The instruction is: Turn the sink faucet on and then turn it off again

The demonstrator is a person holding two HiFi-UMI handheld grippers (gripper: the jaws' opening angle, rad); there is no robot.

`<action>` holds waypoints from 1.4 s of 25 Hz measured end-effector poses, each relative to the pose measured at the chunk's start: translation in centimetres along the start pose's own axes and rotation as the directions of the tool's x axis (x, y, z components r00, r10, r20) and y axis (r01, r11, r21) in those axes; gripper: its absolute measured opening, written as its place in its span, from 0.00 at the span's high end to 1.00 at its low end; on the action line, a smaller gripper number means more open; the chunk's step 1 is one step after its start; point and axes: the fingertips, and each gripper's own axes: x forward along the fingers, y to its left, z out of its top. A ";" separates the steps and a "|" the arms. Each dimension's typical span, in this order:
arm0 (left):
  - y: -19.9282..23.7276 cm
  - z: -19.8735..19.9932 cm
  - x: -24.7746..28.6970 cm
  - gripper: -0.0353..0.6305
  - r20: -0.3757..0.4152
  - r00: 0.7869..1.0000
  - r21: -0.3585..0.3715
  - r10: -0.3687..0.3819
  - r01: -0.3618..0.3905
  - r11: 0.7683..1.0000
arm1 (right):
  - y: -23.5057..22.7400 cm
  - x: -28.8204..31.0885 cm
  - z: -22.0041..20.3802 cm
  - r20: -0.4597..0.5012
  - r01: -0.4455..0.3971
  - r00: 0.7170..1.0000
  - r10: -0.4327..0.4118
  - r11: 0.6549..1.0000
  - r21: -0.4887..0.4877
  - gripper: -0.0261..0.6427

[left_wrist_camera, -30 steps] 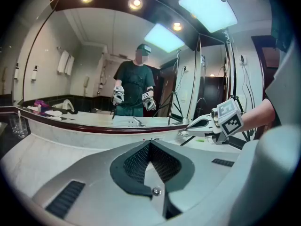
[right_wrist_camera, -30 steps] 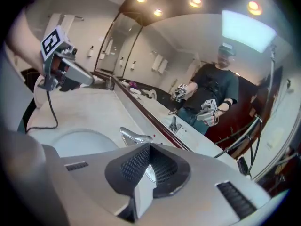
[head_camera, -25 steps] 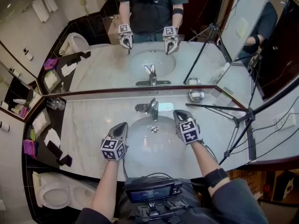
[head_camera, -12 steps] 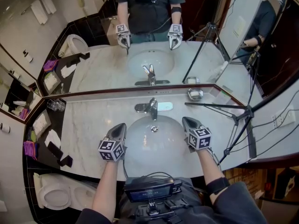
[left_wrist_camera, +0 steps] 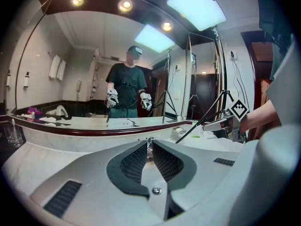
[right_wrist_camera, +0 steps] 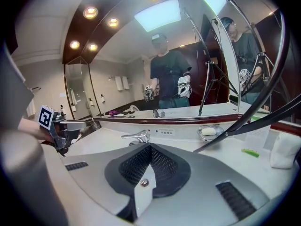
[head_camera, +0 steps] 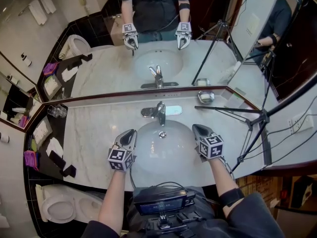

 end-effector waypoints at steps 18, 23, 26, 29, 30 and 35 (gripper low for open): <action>-1.5 -2.8 10.0 0.54 -0.154 0.988 0.807 -0.020 0.138 0.574 | -2.5 -1.3 -1.9 -0.068 0.087 0.994 -0.089 0.996 -0.026 0.93; -2.4 -3.5 12.8 0.54 -0.196 0.979 0.849 -0.050 0.194 0.492 | -2.4 -0.5 -1.6 -0.070 0.086 0.994 -0.088 0.996 -0.025 0.93; -2.9 -3.7 14.3 0.54 -0.208 0.977 0.858 -0.057 0.210 0.469 | -2.3 -0.2 -1.6 -0.069 0.085 0.994 -0.086 0.996 -0.020 0.93; -3.2 -3.8 15.5 0.54 -0.218 0.974 0.861 -0.059 0.221 0.458 | -2.5 -0.2 -2.0 -0.075 0.085 0.993 -0.086 0.996 -0.013 0.93; -3.4 -3.9 15.9 0.54 -0.225 0.973 0.863 -0.060 0.227 0.451 | -2.6 -0.3 -2.1 -0.078 0.088 0.993 -0.088 0.996 -0.010 0.93; -3.7 -4.1 17.8 0.54 -0.252 0.966 0.864 -0.060 0.252 0.436 | -3.7 -0.7 -2.8 -0.087 0.106 0.991 -0.104 0.994 0.011 0.93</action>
